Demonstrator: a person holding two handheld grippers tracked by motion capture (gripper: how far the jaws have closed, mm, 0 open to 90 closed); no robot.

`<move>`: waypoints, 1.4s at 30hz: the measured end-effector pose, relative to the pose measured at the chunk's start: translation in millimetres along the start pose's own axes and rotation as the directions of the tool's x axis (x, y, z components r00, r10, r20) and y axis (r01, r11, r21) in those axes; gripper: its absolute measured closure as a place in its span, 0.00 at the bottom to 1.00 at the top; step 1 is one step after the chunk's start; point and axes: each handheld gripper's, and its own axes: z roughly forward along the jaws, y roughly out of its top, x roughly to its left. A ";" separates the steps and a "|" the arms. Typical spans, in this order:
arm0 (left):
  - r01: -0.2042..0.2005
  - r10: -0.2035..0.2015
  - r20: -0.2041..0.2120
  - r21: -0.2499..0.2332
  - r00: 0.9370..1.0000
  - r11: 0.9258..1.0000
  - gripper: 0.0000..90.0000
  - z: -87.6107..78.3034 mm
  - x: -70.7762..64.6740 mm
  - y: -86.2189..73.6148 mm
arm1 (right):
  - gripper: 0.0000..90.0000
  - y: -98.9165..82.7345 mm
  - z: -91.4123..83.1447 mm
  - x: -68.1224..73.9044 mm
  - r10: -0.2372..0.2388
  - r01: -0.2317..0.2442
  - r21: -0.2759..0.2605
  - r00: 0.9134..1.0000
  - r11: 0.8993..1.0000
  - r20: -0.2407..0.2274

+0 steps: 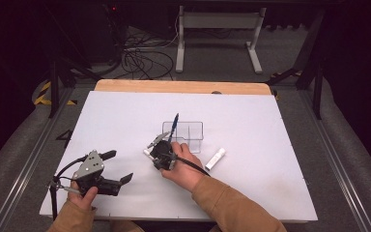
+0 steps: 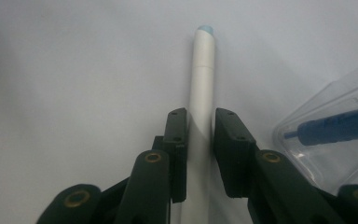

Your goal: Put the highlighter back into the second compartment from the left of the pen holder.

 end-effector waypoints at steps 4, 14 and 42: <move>0.000 0.000 -0.001 0.001 1.000 1.000 0.06 0.0 0.0 0.0 | 0.87 0.5 0.3 1.1 0.005 -0.005 0.002 1.000 1.000 0.006; 0.001 -0.001 -0.001 0.001 1.000 1.000 0.06 0.0 0.1 0.0 | 0.88 1.1 0.6 1.7 0.023 -0.023 0.007 1.000 1.000 0.010; -0.001 0.001 -0.011 0.006 1.000 1.000 0.06 0.8 -0.4 0.4 | 0.88 4.2 -36.6 -4.0 0.034 -0.035 -0.119 0.999 0.992 -0.014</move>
